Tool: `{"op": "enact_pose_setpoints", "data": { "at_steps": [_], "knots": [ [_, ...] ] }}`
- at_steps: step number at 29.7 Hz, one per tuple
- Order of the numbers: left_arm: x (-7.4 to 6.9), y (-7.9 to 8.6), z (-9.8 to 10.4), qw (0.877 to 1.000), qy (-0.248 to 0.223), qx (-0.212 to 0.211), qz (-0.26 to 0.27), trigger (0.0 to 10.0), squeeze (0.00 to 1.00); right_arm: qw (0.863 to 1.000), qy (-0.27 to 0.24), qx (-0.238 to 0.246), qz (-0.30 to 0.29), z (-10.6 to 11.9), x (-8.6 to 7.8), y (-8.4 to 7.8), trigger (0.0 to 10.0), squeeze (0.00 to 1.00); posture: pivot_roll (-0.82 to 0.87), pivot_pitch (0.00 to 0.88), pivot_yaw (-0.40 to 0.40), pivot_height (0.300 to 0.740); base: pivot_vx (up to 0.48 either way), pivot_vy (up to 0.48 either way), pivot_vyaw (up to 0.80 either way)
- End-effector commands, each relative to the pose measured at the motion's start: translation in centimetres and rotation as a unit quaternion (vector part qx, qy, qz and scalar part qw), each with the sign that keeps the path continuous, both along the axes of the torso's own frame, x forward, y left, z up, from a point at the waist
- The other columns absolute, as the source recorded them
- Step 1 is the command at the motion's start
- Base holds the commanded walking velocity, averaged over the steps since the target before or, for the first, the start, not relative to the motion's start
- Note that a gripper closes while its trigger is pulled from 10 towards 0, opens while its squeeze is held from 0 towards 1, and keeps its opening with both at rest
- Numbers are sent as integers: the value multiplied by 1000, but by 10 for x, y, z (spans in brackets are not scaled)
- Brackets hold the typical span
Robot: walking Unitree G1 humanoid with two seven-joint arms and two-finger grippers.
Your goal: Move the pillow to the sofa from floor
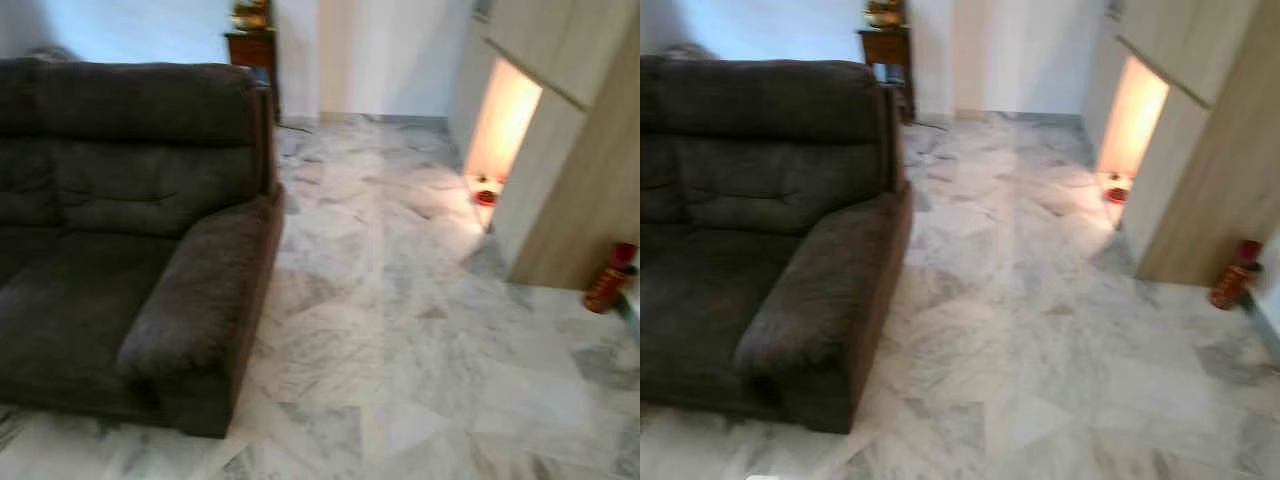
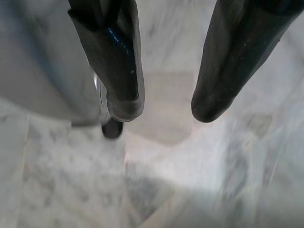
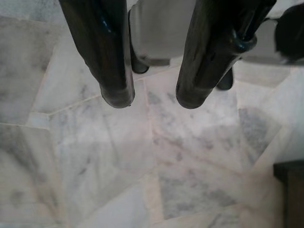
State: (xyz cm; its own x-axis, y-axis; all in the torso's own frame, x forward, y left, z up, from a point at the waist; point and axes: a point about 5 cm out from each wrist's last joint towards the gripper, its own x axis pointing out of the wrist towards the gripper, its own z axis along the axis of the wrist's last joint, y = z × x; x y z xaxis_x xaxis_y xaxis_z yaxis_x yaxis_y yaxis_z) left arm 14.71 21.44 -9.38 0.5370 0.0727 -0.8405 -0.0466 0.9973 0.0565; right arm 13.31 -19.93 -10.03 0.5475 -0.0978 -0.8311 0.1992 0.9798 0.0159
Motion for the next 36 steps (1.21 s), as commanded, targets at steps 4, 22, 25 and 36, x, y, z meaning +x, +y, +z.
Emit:
{"op": "enact_pose_setpoints", "data": {
  "at_steps": [4, 22, 25, 36],
  "knots": [
    [-2, 7, 0, 1000, 7, 4, 3, 10000, 0, 1000, -1, 12, -19, 0, 1, 1, 10000, 0, -85, 17, 25, 740, 0, 0, 0],
    [-1, 8, 1, 1000, 10, 2, 12, 10000, 0, 999, -1, 30, -23, 0, 1, 3, 10000, 0, -82, 39, 27, 740, 0, 395, 0],
    [-1, 8, 1, 1000, 9, 1, 14, 10000, 0, 999, -1, 31, -21, 0, 1, 3, 10000, 0, -81, 46, 27, 740, 0, 480, 0],
    [-3, 10, 1, 1000, 13, 3, 8, 10000, 0, 999, -4, 38, -29, 0, 2, 4, 10000, 0, -82, 56, 34, 740, 0, 480, 0]
  ]
}}
